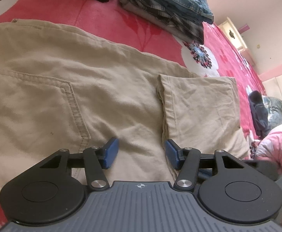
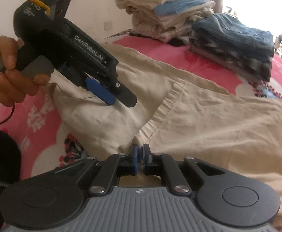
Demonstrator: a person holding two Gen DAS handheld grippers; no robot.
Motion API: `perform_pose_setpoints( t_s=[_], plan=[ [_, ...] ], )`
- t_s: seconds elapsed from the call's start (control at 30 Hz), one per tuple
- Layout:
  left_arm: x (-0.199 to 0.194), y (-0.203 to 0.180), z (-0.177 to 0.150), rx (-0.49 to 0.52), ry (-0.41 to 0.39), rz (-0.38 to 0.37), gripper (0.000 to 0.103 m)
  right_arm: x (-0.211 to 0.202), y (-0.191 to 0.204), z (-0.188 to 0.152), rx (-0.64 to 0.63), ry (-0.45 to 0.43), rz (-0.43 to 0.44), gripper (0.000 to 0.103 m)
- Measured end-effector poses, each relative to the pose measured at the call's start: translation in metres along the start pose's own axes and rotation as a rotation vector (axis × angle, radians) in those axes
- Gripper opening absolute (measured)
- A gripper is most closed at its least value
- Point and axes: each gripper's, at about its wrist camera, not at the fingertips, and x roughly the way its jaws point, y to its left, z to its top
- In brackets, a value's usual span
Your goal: Fold clothes
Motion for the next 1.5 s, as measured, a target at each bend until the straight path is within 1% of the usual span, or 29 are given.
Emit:
perform_pose_setpoints(
  t_s=[0.17,0.27,0.37,0.4,0.47,0.5,0.53,0.6,0.73,0.8,0.9,1.03,1.07,1.17,1.37,1.5],
  plan=[
    [0.005,-0.01,0.004,0.023,0.003,-0.027,0.057,-0.002,-0.002,-0.002,0.055,-0.025,0.005,0.007],
    [0.012,-0.024,0.007,0.074,0.007,-0.026,0.057,-0.004,-0.002,-0.003,0.082,-0.046,0.002,0.006],
    [0.024,-0.039,0.005,0.155,0.025,0.021,0.057,-0.006,0.0,-0.006,0.111,-0.045,-0.011,0.01],
    [0.028,-0.043,0.004,0.185,0.035,0.045,0.057,-0.01,-0.004,-0.008,0.156,-0.05,0.004,0.013],
    [0.035,-0.049,0.0,0.245,0.05,0.088,0.057,-0.021,-0.013,-0.012,0.264,-0.062,0.045,0.018],
    [0.037,-0.051,-0.002,0.27,0.05,0.1,0.057,-0.028,-0.02,-0.017,0.353,-0.07,0.066,0.023],
    [0.037,-0.052,-0.003,0.281,0.049,0.105,0.057,-0.032,-0.029,-0.024,0.448,-0.073,0.078,0.026],
    [0.037,-0.051,-0.005,0.287,0.048,0.109,0.057,-0.038,-0.048,-0.038,0.643,-0.076,0.103,0.032],
    [0.038,-0.05,-0.006,0.29,0.047,0.115,0.057,-0.038,-0.093,-0.072,1.058,-0.094,0.17,0.035],
    [0.038,-0.051,-0.006,0.293,0.048,0.119,0.057,-0.033,-0.108,-0.088,1.229,-0.102,0.209,0.035],
    [0.038,-0.053,-0.005,0.293,0.051,0.121,0.057,-0.026,-0.114,-0.101,1.361,-0.109,0.246,0.036],
    [0.039,-0.051,-0.003,0.279,0.056,0.116,0.057,-0.023,-0.108,-0.115,1.517,-0.107,0.315,0.038],
    [0.039,-0.05,-0.002,0.277,0.057,0.115,0.057,-0.022,-0.105,-0.119,1.556,-0.107,0.337,0.04],
    [0.04,-0.049,-0.002,0.277,0.059,0.112,0.057,-0.019,-0.098,-0.122,1.608,-0.097,0.363,0.042],
    [0.04,-0.047,-0.002,0.269,0.057,0.101,0.057,-0.004,-0.094,-0.118,1.642,-0.086,0.358,0.043],
    [0.039,-0.045,-0.003,0.261,0.052,0.093,0.056,-0.009,-0.095,-0.109,1.651,-0.129,0.349,0.044]
  ],
)
